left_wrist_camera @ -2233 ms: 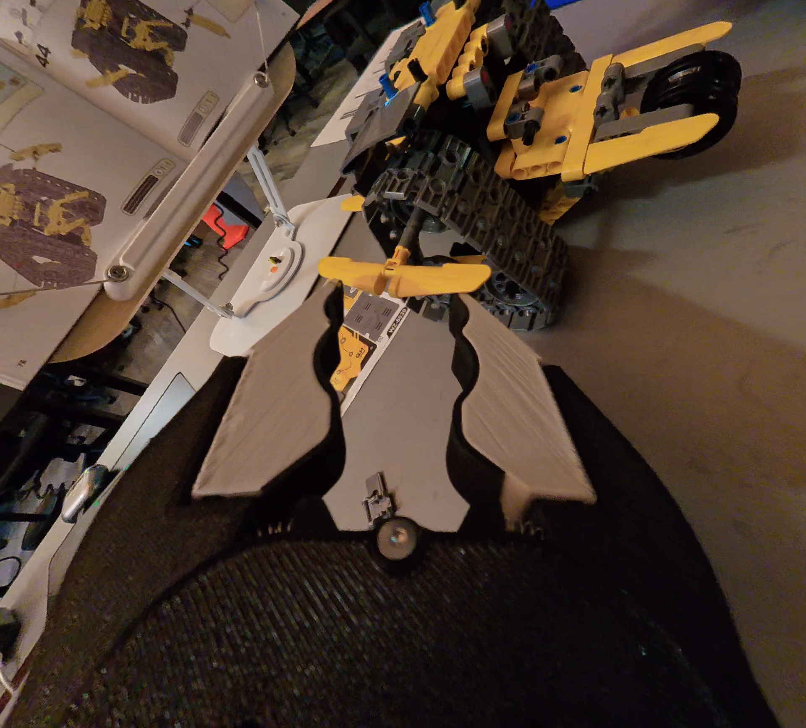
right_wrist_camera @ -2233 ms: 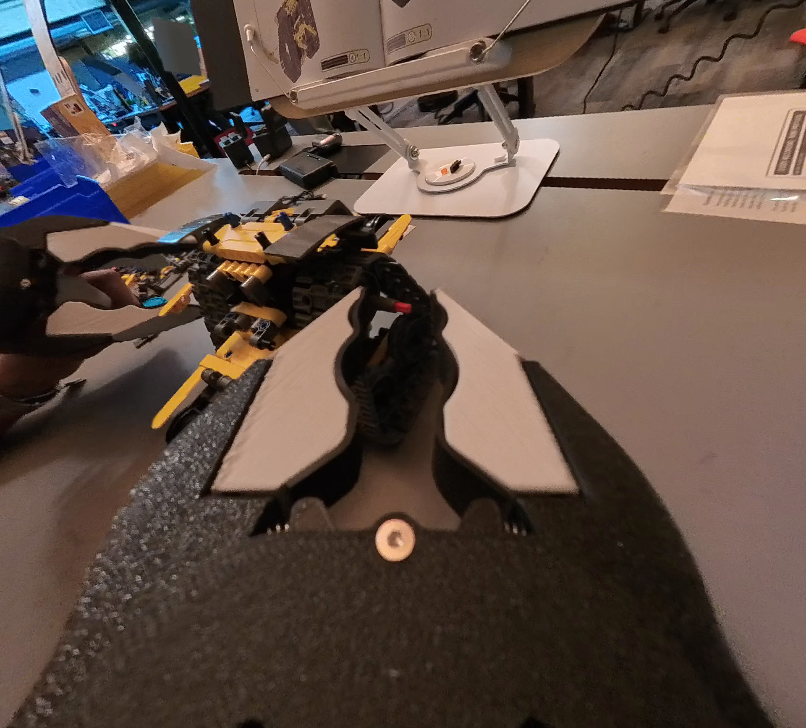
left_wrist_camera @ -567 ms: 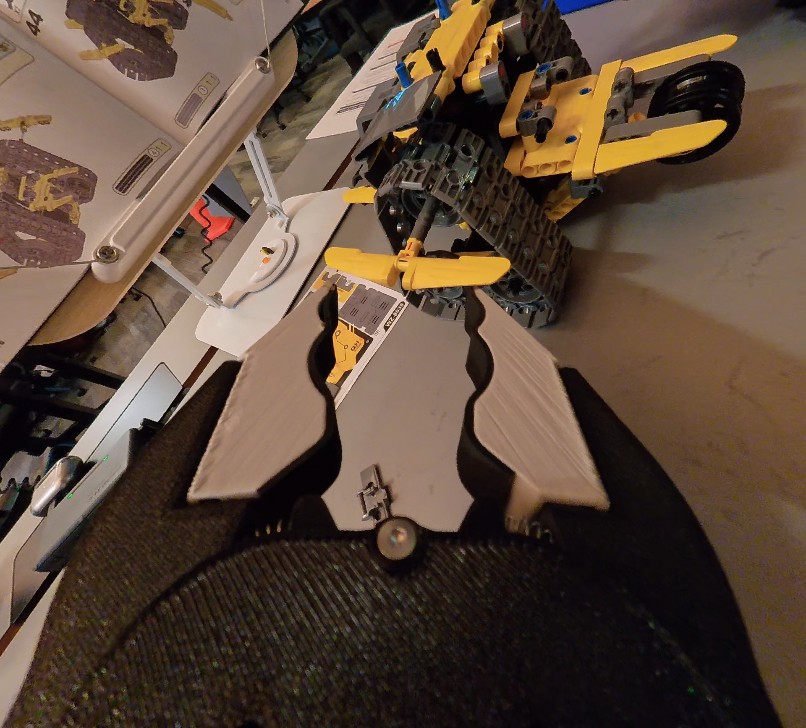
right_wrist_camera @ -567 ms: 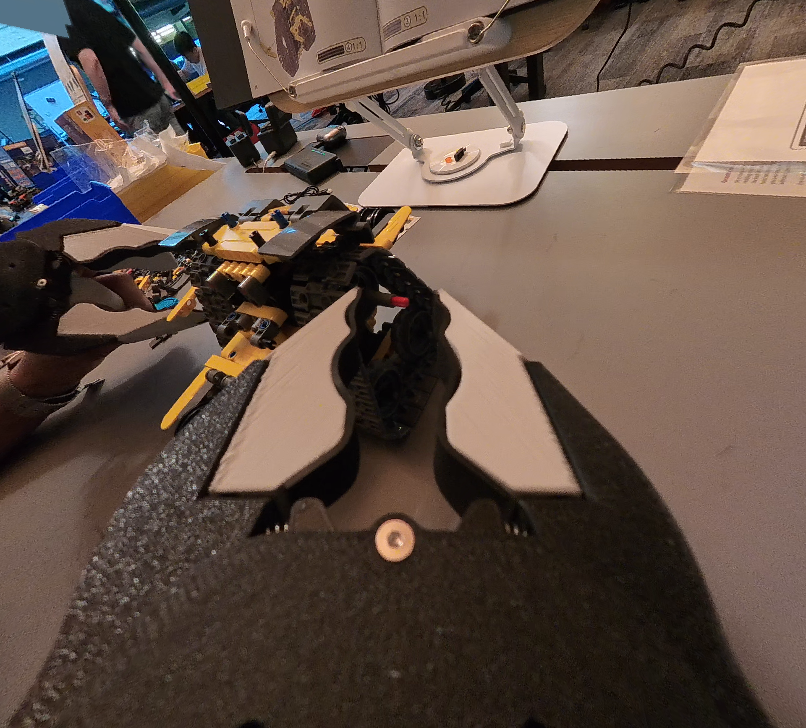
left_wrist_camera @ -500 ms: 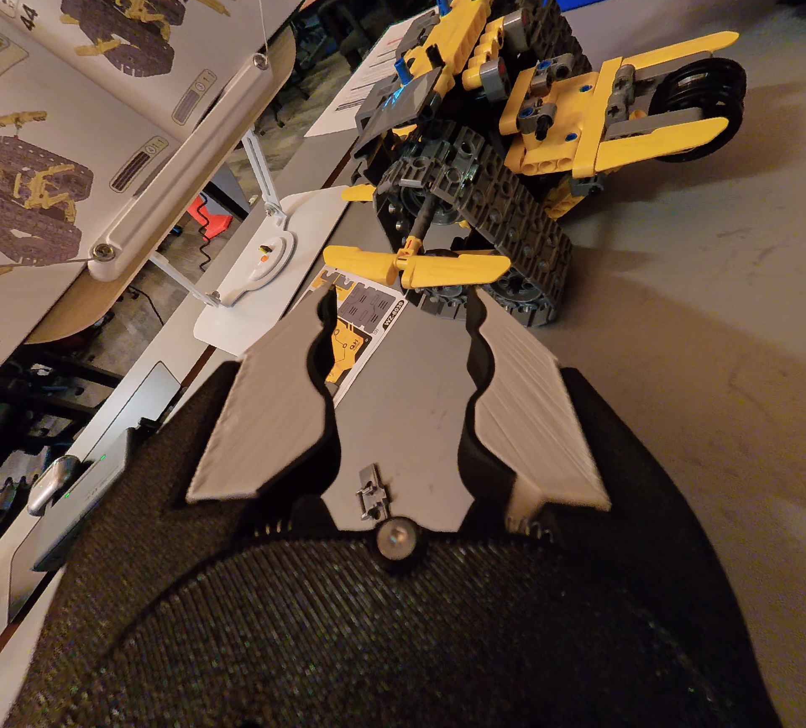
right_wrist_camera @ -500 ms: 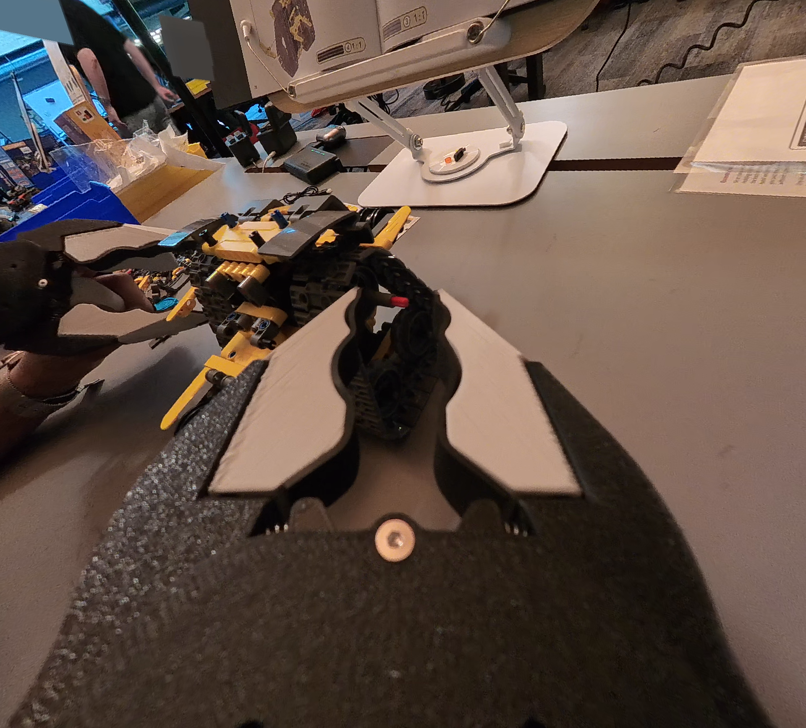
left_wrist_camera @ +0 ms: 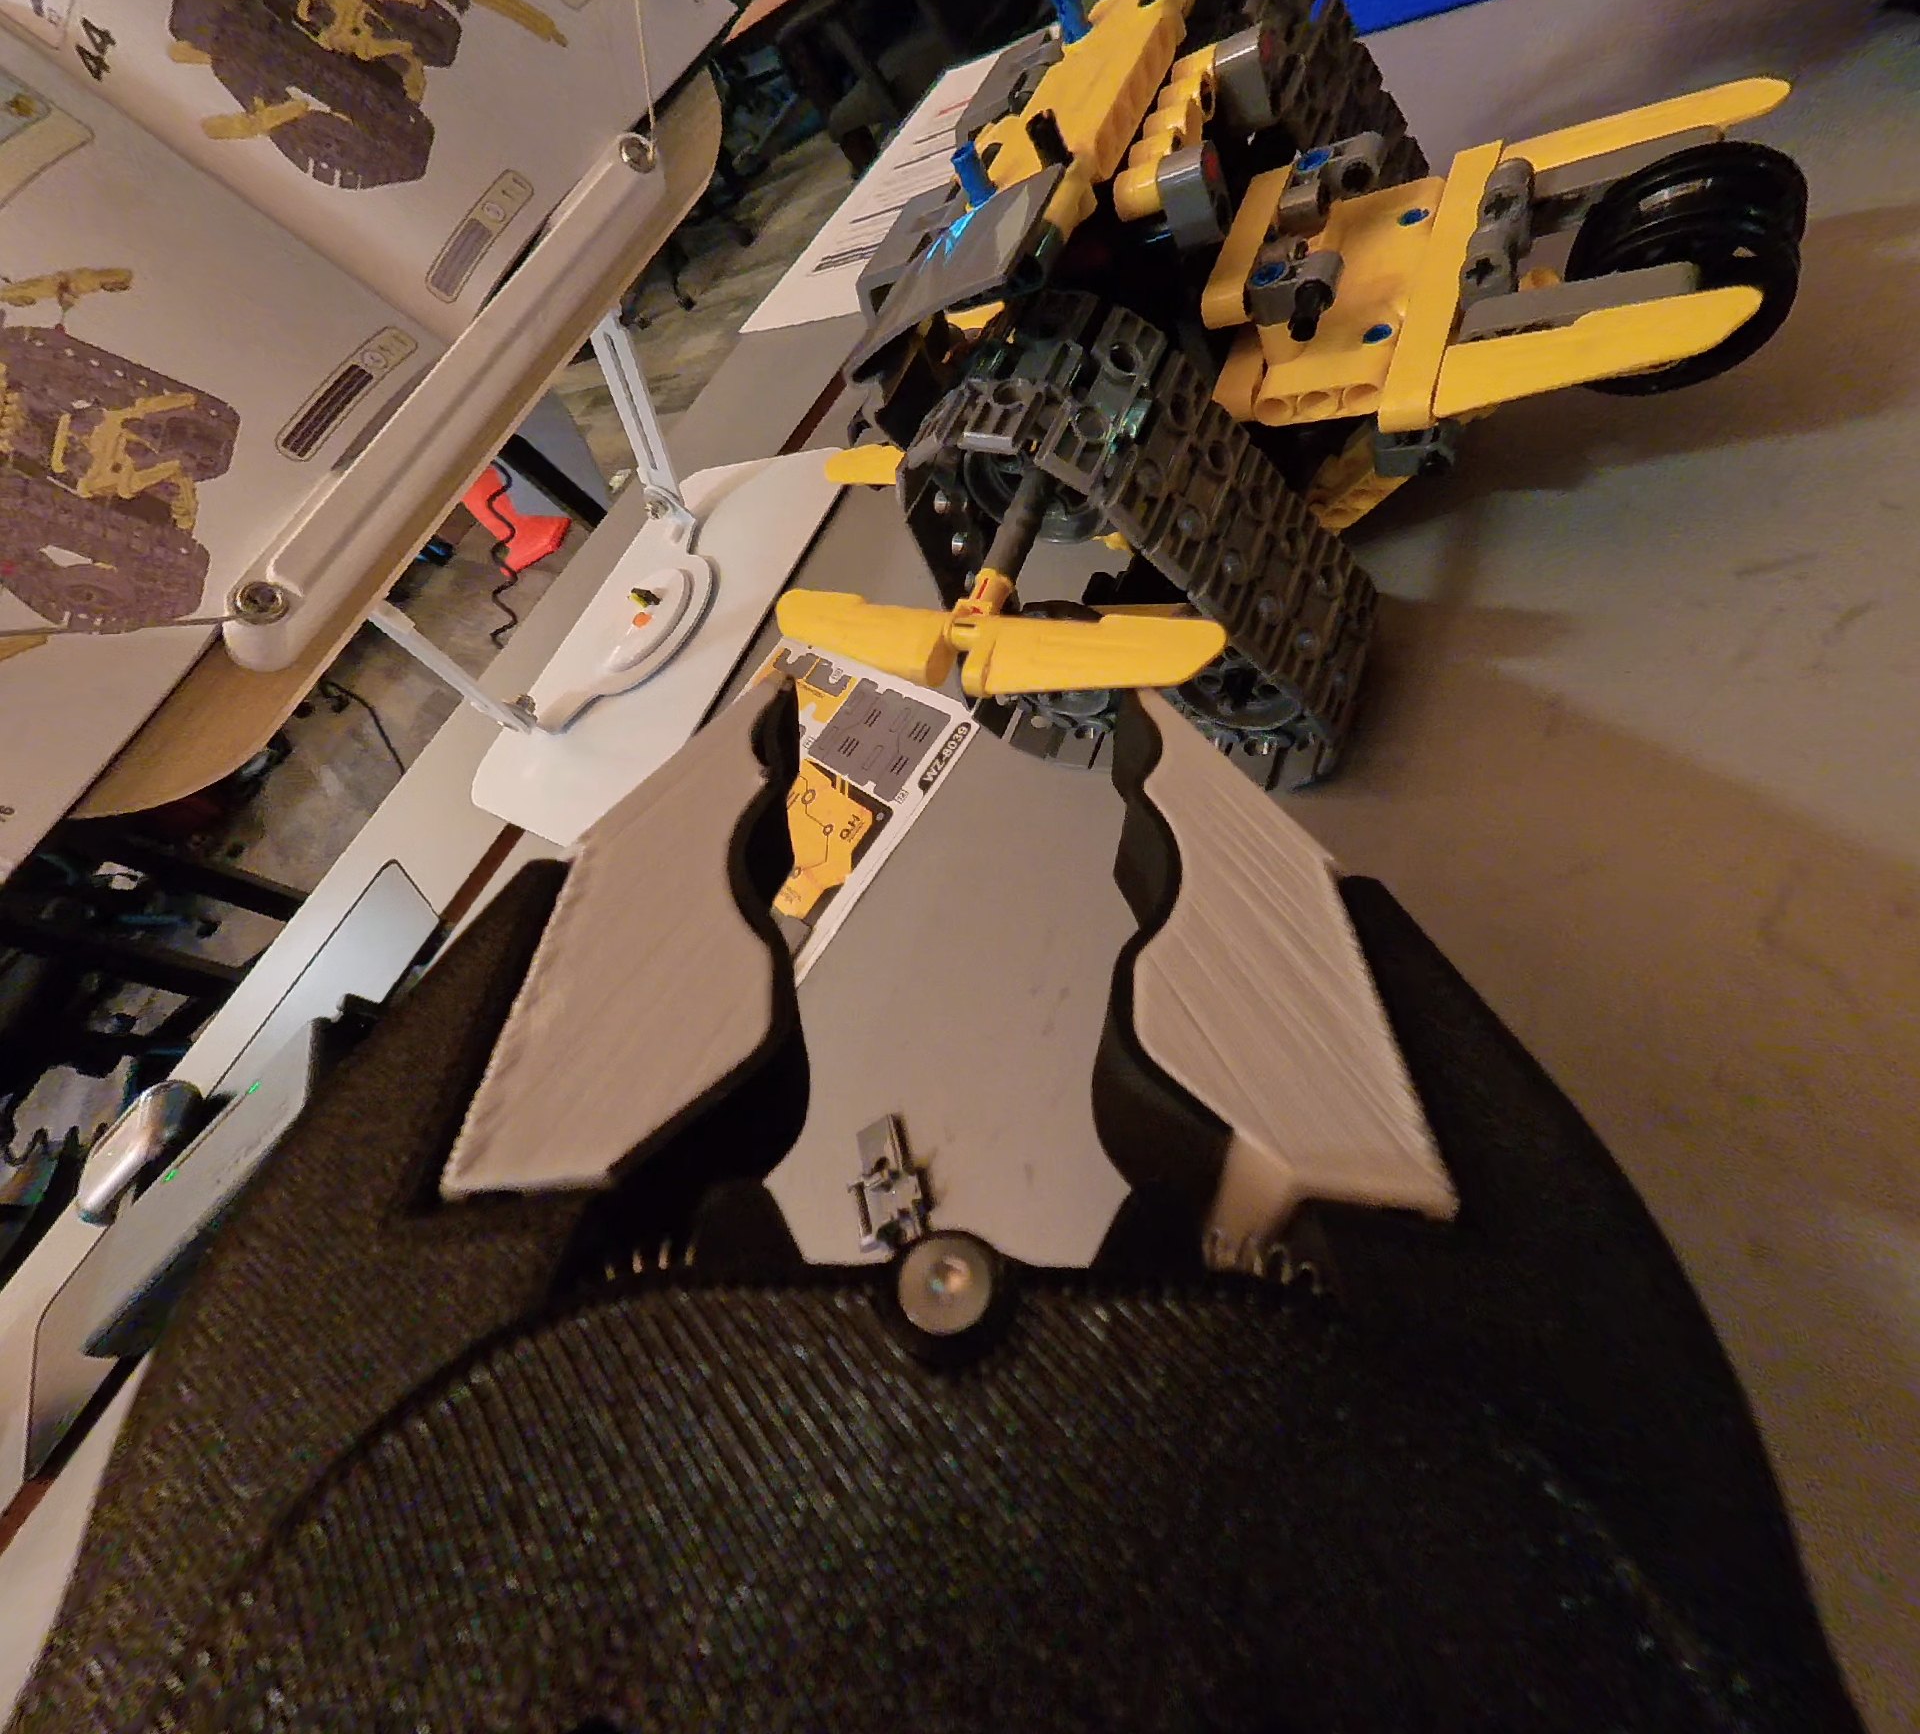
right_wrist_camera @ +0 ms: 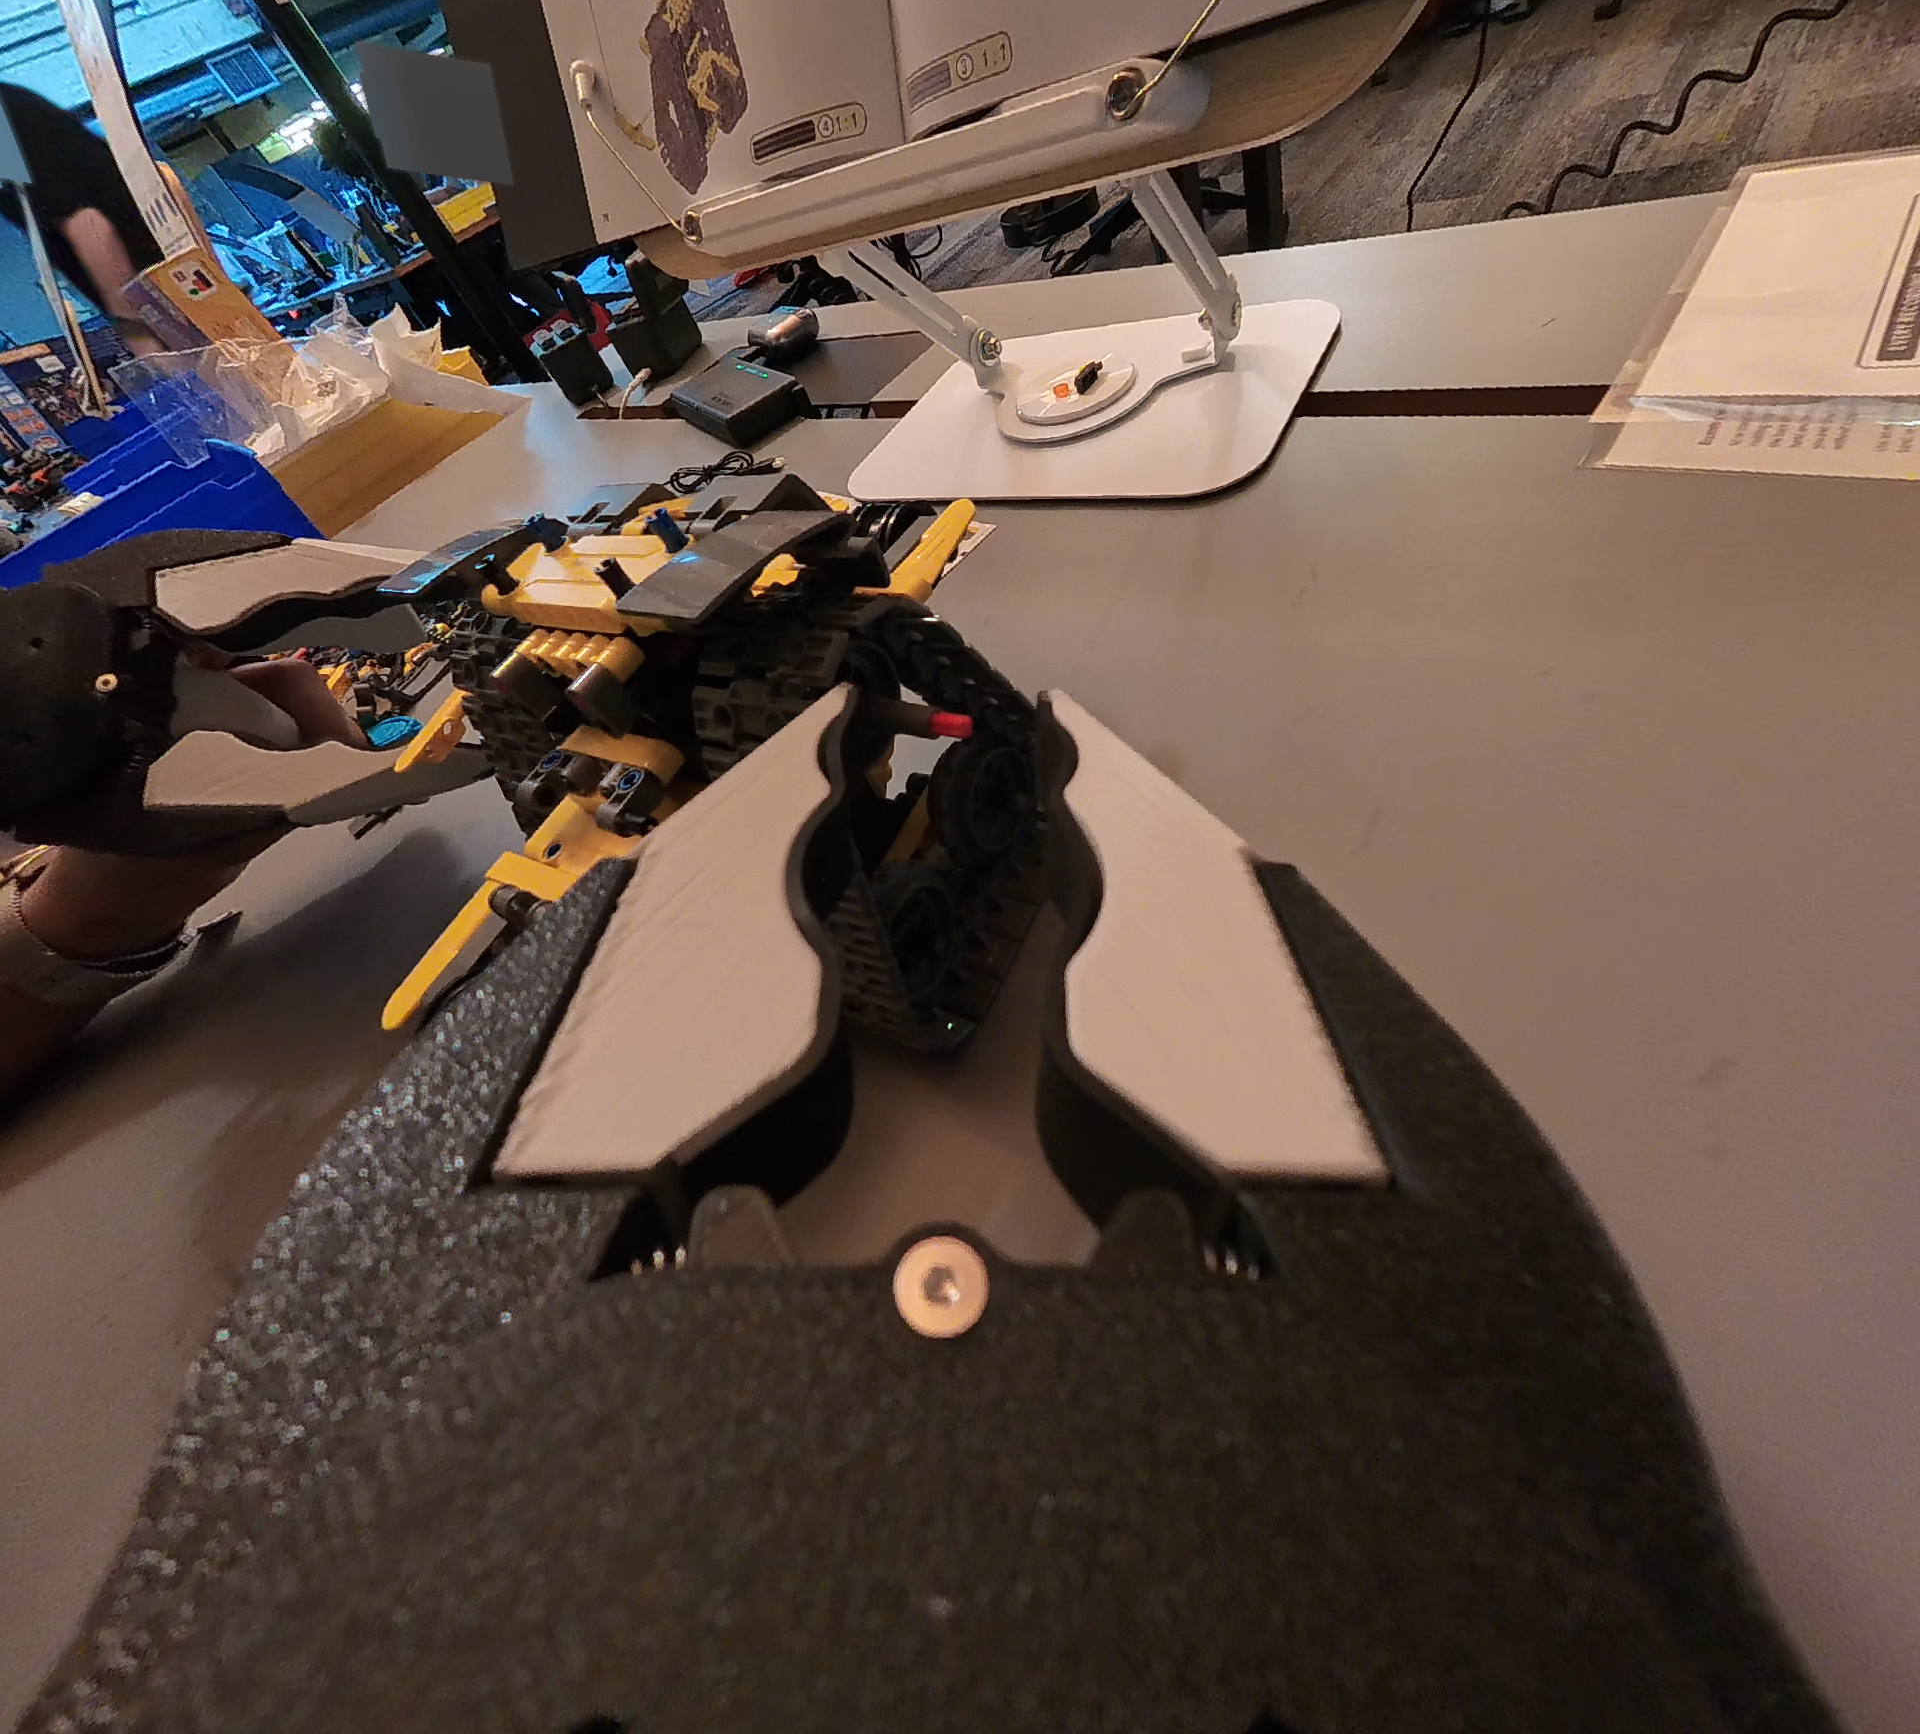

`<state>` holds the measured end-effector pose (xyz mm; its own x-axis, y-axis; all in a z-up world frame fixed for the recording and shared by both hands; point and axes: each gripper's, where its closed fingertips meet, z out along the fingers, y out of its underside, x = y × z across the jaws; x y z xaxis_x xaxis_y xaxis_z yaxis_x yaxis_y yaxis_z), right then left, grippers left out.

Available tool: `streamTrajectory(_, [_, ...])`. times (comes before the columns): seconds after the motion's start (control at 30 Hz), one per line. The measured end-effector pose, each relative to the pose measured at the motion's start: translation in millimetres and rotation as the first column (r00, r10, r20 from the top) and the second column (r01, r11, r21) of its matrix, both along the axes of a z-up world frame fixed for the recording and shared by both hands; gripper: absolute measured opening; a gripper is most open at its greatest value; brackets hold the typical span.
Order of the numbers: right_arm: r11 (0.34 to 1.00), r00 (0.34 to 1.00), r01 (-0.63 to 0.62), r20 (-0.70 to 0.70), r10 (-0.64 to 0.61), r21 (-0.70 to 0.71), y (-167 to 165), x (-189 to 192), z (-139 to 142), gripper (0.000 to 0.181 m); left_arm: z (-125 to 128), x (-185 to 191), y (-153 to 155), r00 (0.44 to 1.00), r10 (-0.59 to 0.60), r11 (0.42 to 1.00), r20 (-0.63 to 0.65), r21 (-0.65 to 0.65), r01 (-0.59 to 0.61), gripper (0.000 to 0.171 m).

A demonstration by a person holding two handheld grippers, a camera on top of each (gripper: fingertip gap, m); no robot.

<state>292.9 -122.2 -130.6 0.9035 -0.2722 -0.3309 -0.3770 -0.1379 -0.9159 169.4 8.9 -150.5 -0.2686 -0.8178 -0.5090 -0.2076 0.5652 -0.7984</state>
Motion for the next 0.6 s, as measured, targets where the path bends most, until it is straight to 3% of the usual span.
streamTrajectory(0.17, [1.0, 1.0, 0.003, -0.001, -0.003, 0.001, -0.4, 0.7, 0.1, 0.034, -1.3, 2.9, -3.2, 1.0, -0.006, 0.999, 0.009, 0.052, 0.006, 0.059])
streamTrajectory(0.6, [1.0, 1.0, -0.003, -0.01, 0.003, 0.003, -0.4, 0.2, 0.0, 0.034, 0.2, 5.5, -3.3, 1.0, -0.026, 0.993, 0.007, 0.119, 0.025, 0.03])
